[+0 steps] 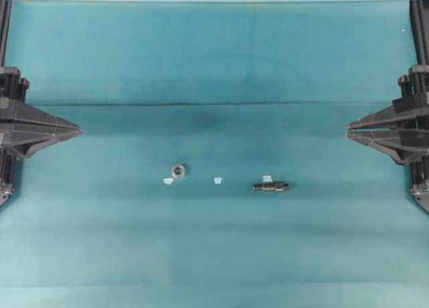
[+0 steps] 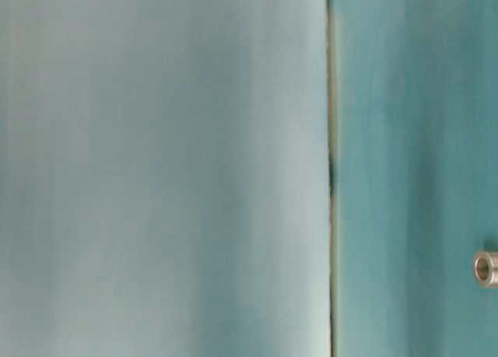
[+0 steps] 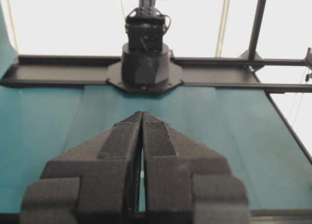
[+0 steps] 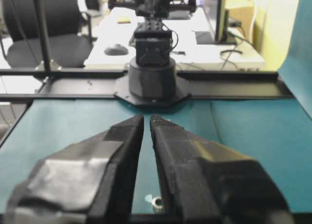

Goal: Insert the washer onto the shaft with both hands.
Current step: 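Move both grippers inward toward the washer and the shaft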

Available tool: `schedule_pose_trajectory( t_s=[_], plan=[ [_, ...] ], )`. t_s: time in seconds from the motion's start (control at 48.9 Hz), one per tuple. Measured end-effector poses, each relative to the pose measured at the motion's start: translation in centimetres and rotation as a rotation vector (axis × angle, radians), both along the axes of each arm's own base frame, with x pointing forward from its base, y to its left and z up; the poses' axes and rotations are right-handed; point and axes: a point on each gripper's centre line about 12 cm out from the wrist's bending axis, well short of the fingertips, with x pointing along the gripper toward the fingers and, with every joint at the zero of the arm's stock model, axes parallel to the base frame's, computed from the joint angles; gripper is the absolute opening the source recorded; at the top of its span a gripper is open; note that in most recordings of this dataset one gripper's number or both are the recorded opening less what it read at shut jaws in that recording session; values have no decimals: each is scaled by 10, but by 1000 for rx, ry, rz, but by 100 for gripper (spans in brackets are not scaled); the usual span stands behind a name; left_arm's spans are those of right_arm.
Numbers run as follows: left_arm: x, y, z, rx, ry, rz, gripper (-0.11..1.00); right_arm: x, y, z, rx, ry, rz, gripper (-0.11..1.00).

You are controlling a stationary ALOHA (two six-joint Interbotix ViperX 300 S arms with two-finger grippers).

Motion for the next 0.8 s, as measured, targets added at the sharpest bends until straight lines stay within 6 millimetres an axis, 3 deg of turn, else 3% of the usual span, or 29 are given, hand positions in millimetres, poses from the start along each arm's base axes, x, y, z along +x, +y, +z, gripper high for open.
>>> schedule_pose_trajectory(
  t_s=[0.061,0.205,0.45,0.798],
  plan=[
    [4,0,-1,-14,29,-2,2,0,0,-1,3,5,1,1],
    [17,0,-3,-46,127,0,2,2,-1,-6,81,81,-3,-9],
    [40,0,1,-46,305,6,2,6,1,-4,138,258,-1,-9],
    [89,1,-23,-43,643,17,2,30,2,-31,142,581,-11,-9]
  ],
)
